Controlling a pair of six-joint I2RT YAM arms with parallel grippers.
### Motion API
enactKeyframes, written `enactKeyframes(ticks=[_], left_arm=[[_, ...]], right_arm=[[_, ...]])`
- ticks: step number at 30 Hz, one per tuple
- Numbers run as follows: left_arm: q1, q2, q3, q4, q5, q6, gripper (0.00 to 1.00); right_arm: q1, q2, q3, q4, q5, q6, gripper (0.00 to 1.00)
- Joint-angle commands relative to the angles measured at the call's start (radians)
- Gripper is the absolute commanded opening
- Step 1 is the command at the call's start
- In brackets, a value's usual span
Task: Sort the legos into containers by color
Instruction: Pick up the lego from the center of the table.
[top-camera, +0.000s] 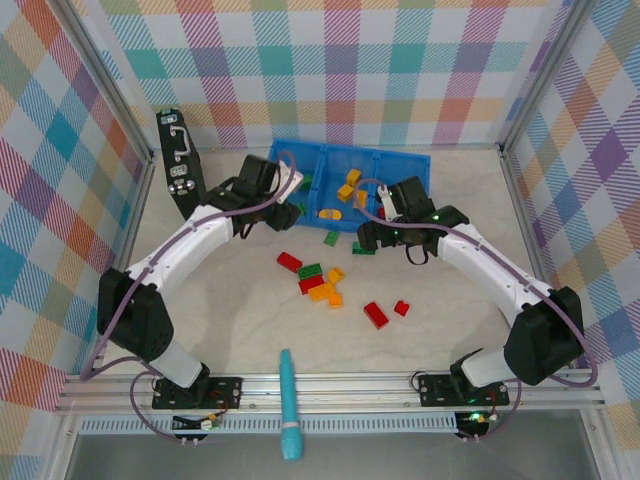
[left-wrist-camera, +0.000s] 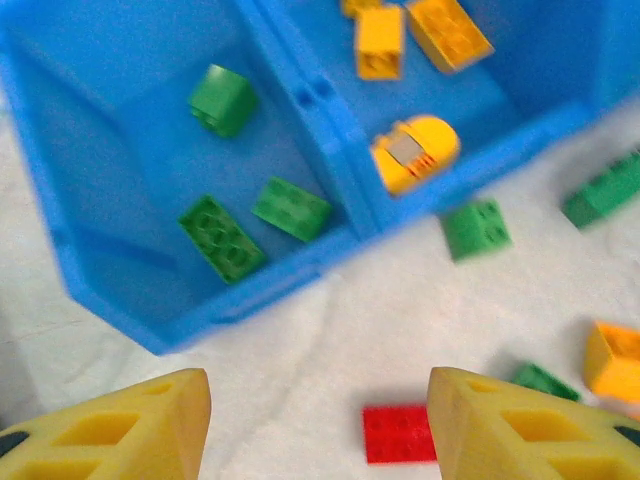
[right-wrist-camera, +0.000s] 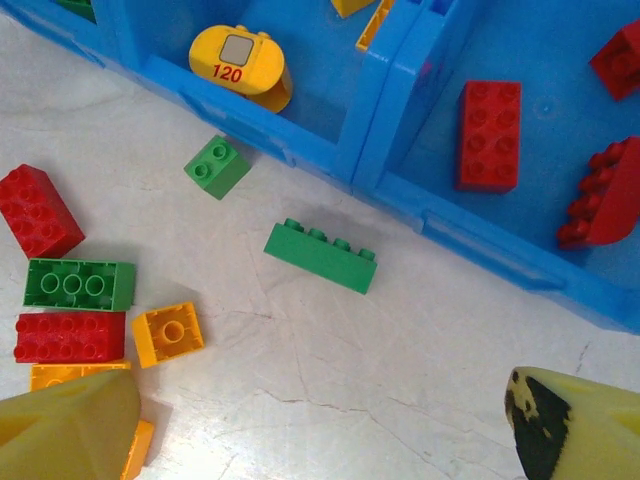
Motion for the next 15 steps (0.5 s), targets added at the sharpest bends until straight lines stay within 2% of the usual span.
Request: enactKeyframes(ticks=[1, 4, 11, 15], left_arm=[[-0.042, -0.004, -0.085, -0.041, 0.080, 0.104, 0.59], [-0.082, 0.025, -0.111, -0.042, 0.072, 0.123, 0.59], [-0.125, 0.097, -0.137, 0.024, 0.142, 0.077, 0.59], [-0.166, 0.149, -0.139, 0.049, 0.125, 0.069, 0.59]], right_arm=[[-0.004, 0.009, 0.062, -0.025, 0.017, -0.045, 0.94], [-0.003, 0.021, 0.081, -0.035, 0.012, -0.052, 0.94], [-0.003, 0.019, 0.092, -0.045, 0.009, -0.047, 0.94], [-0.003, 0.012, 0.087, -0.057, 0.012, -0.046, 0.94]])
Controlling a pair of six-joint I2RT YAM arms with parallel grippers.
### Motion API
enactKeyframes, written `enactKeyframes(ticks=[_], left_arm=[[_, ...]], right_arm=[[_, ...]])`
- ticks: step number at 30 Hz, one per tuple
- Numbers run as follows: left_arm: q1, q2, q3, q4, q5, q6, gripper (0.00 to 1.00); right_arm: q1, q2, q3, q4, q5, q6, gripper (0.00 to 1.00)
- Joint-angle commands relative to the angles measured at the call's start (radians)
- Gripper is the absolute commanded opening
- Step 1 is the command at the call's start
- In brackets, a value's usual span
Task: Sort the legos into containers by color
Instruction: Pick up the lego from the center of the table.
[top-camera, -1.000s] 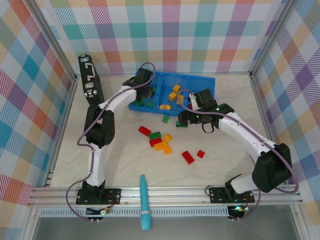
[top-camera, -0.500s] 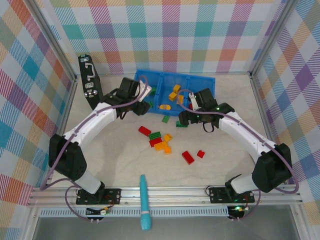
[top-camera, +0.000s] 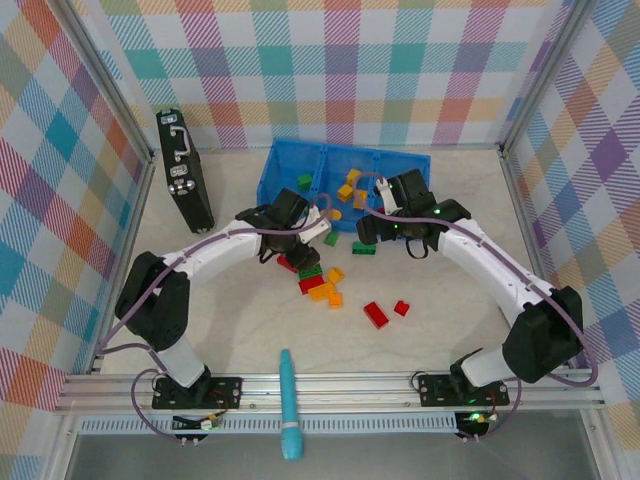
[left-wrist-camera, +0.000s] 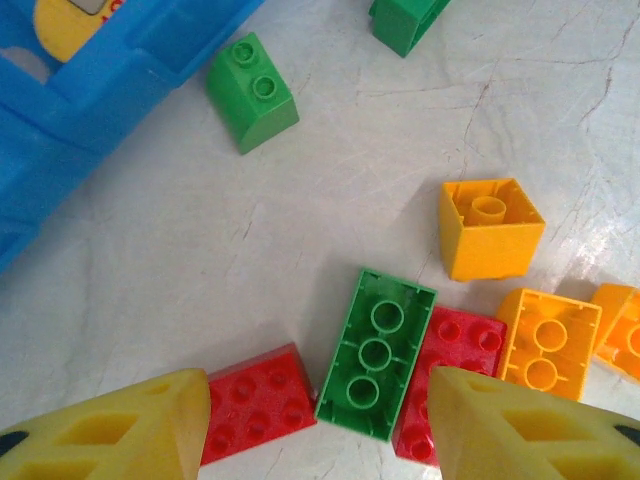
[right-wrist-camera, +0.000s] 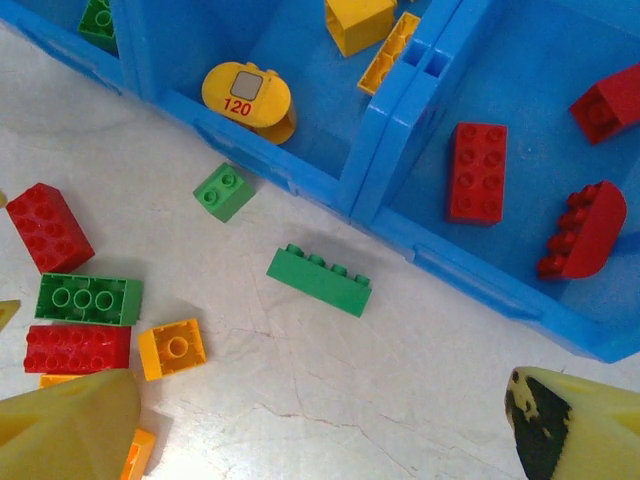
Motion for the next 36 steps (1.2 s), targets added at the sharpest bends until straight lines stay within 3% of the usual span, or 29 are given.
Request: enactKeyframes(ticks=[1, 10, 24, 36], left_arm=[[-0.037, 0.045, -0.009, 0.037, 0.014, -0.009, 0.59], [-0.054, 0.135, 0.035, 0.042, 0.027, -0.025, 0.58], [-0.069, 0.221, 0.058, 0.061, -0.038, -0.035, 0.55], [-0.069, 0.280, 0.089, 0.020, -0.063, -0.060, 0.43]], right_arm=[[-0.004, -0.004, 0.019, -0.024, 0.007, -0.017, 0.94], [-0.003, -0.013, 0.000, -0.022, 0.016, -0.023, 0.94], [-0.004, -0.010, -0.028, -0.015, 0.026, -0.032, 0.94], [-0.004, -0.011, -0.018, -0.038, 0.026, -0.037, 0.94]])
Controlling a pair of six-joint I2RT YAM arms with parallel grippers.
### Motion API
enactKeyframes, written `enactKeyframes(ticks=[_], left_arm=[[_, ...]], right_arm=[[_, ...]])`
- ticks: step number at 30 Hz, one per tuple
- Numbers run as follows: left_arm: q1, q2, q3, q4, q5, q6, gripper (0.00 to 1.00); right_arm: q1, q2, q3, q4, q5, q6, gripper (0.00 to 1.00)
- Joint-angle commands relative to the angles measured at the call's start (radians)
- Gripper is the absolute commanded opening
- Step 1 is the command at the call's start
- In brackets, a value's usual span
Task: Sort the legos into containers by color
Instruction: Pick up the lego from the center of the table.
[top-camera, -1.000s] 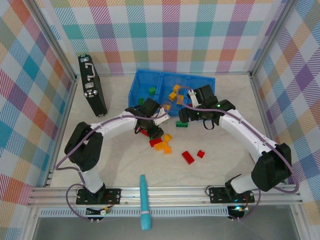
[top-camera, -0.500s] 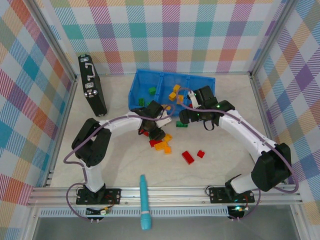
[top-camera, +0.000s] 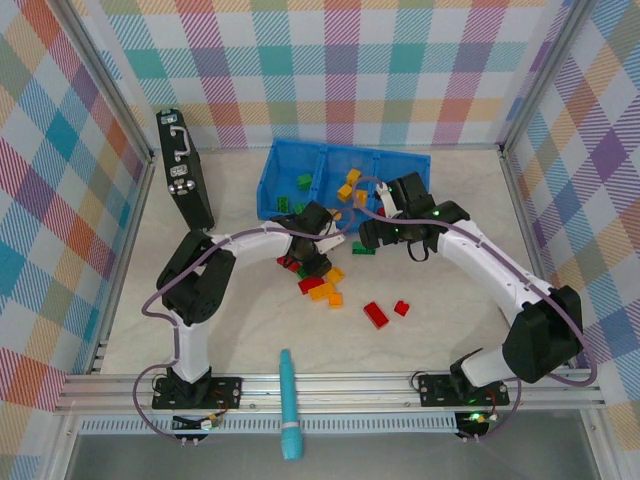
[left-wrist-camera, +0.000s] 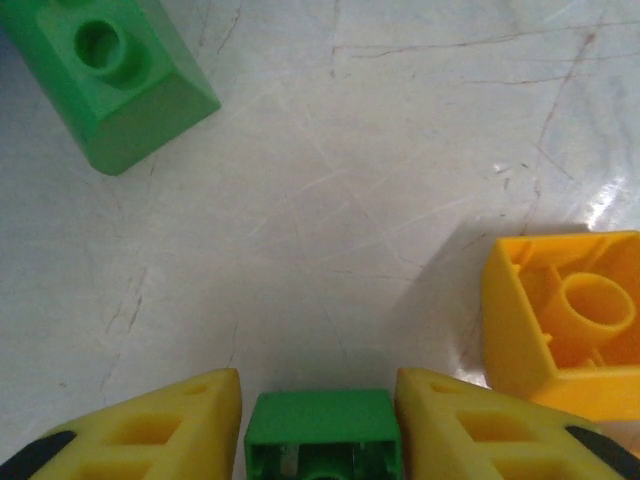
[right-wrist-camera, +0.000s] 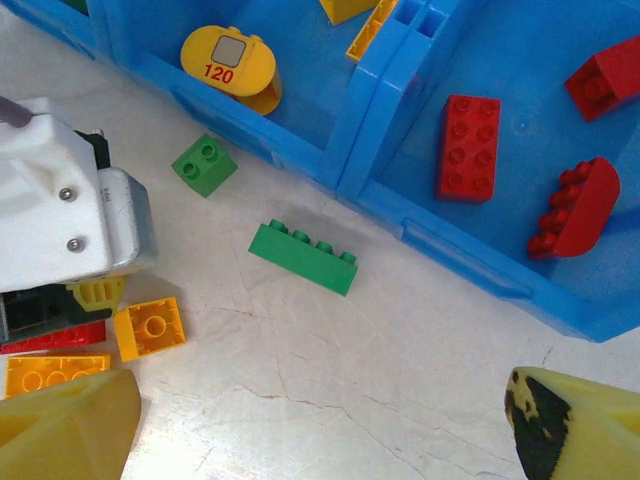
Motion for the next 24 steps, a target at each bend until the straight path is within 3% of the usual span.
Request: enactKeyframes(ticks=[1, 5, 13, 24], left_arm=[[-0.011, 0.014, 0.011, -0.046, -0.013, -0.013, 0.43], [-0.011, 0.009, -0.006, -0.074, -0.020, -0.020, 0.39], [-0.009, -0.011, -0.014, -0.113, -0.021, -0.052, 0.18], [0.030, -0.097, 0.137, -0.129, -0.039, -0.106, 0.15]], right_arm=[[-0.003, -0.013, 0.003, -0.022, 0.010, -0.017, 0.94], [-0.004, -0.009, 0.007, -0.027, 0.012, -0.021, 0.94], [-0.003, -0.001, 0.005, -0.022, 0.006, -0.022, 0.93], [-0.004, -0.037, -0.045, -0.026, 0.031, -0.025, 0.94]])
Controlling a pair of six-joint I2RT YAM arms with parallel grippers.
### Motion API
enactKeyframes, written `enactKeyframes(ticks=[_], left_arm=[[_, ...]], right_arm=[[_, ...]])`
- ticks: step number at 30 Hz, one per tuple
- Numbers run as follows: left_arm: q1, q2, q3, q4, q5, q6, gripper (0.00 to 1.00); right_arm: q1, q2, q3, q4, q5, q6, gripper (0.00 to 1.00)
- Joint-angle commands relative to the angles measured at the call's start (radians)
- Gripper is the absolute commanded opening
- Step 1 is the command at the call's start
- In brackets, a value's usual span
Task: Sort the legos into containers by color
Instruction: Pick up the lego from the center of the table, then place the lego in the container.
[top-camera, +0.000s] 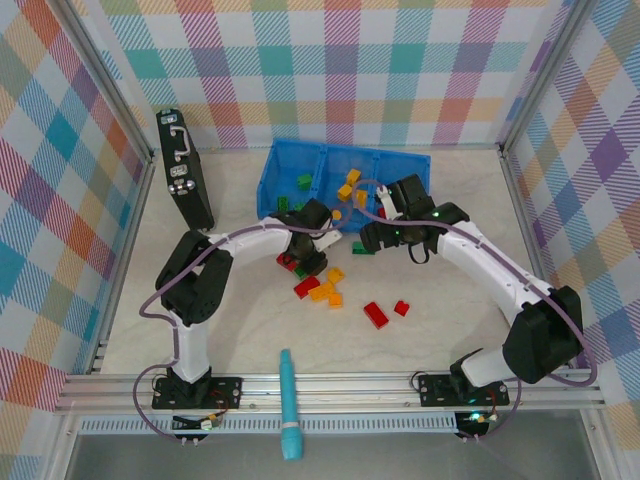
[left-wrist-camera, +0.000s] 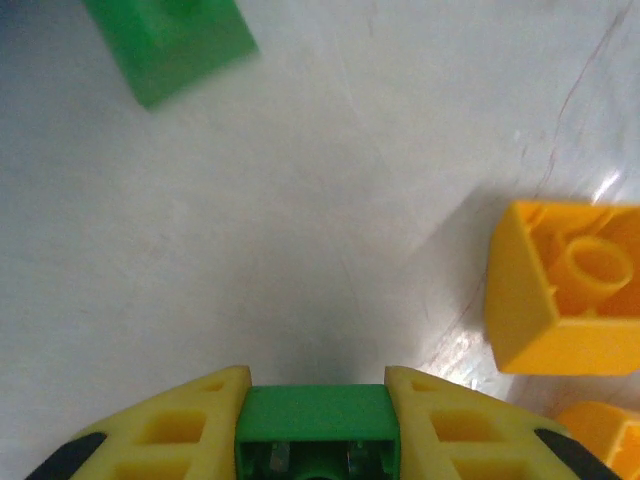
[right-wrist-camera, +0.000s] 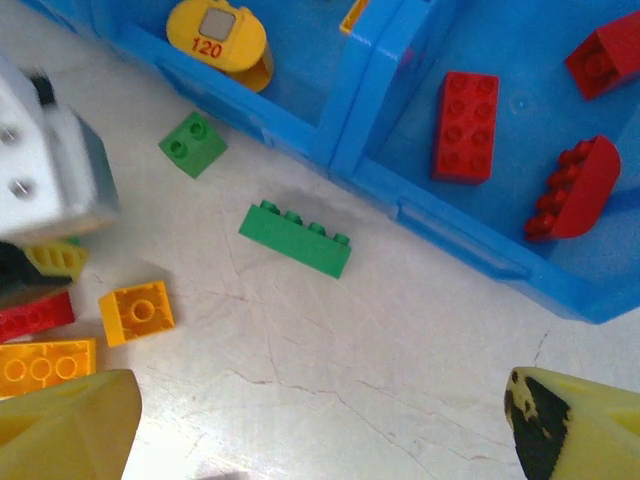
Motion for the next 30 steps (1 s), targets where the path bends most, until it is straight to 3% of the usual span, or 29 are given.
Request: enactKeyframes(ticks=[1, 8, 14, 22, 30], left_arm=[[0.024, -0.081, 0.087, -0.008, -0.018, -0.025, 0.15], [0.091, -0.087, 0.218, 0.039, -0.072, -0.030, 0.15], [0.171, -0.087, 0.239, 0.194, -0.137, -0.106, 0.13], [0.230, 0.049, 0.362, 0.248, -0.150, -0.160, 0.13], [0.264, 0.189, 0.473, 0.287, -0.145, -0.230, 0.13]], right_arm=[[-0.003, -0.030, -0.028, -0.014, 0.022, -0.019, 0.94], [-0.004, -0.013, -0.066, 0.019, 0.005, 0.042, 0.94], [-0.003, 0.042, -0.071, 0.055, -0.035, 0.163, 0.94], [0.006, 0.105, -0.065, 0.101, -0.030, 0.344, 0.99], [0.038, 0.225, -0.017, 0.114, 0.030, 0.397, 0.99]])
